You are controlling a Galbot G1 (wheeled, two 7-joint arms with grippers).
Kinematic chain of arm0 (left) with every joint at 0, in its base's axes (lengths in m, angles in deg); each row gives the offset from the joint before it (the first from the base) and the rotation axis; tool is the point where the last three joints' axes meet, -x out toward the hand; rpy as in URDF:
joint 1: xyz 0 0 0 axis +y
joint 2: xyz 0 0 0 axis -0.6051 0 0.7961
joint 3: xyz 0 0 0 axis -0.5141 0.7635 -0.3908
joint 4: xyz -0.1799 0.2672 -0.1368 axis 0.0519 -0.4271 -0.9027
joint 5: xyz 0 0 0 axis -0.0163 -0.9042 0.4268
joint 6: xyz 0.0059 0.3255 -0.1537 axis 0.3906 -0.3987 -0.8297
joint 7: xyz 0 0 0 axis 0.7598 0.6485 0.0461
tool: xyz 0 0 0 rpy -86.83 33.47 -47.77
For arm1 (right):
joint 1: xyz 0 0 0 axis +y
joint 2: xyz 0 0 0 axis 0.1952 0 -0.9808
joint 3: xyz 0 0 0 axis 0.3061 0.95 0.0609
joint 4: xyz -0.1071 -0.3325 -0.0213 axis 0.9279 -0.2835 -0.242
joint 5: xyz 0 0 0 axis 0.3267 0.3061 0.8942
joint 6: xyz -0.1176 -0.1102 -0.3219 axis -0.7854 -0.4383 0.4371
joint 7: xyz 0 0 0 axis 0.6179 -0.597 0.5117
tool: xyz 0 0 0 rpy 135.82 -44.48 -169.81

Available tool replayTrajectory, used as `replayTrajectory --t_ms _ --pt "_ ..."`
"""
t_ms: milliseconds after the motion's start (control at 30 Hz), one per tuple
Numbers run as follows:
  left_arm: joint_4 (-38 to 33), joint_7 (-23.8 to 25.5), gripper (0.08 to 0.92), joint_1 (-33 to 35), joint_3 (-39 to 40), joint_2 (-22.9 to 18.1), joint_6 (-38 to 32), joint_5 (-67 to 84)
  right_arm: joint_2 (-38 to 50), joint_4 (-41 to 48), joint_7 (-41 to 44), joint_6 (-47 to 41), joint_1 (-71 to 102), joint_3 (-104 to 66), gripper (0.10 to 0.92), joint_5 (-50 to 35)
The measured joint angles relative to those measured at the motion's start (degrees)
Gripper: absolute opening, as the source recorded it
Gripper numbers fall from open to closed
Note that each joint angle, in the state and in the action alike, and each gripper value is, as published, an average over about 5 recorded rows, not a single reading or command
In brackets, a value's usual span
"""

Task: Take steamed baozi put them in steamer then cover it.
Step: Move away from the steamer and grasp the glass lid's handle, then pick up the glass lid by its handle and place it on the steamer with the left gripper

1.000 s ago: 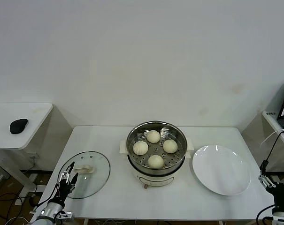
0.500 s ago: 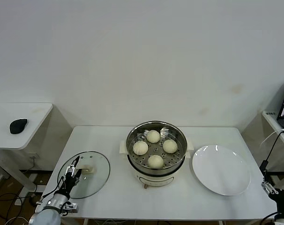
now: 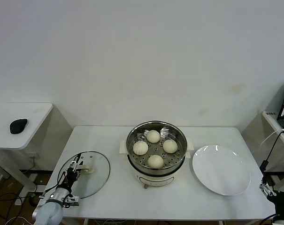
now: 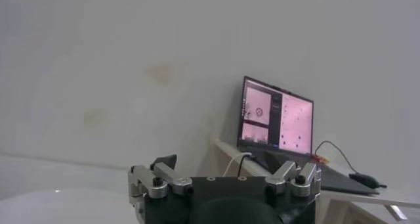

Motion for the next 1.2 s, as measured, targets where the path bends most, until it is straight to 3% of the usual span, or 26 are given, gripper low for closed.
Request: replayTrajectory --t_ms 567,867,1200 --pt "-0.26 -1.19 0.161 0.67 -0.82 -0.5 -0.34 1.93 0.24 -0.37 0.2 0.39 0.55 0.59 0.823 0.37" --pt "-8.26 0.15 0.144 4.54 -3.35 1.74 3.05 4.0 1.41 -1.09 0.62 1.28 1.71 2.24 0.823 0.95" --pt "-23.66 7.79 0.144 9.2 -8.58 7.76 9.6 11.75 1.35 -1.96 0.87 2.42 2.61 4.27 0.823 1.71"
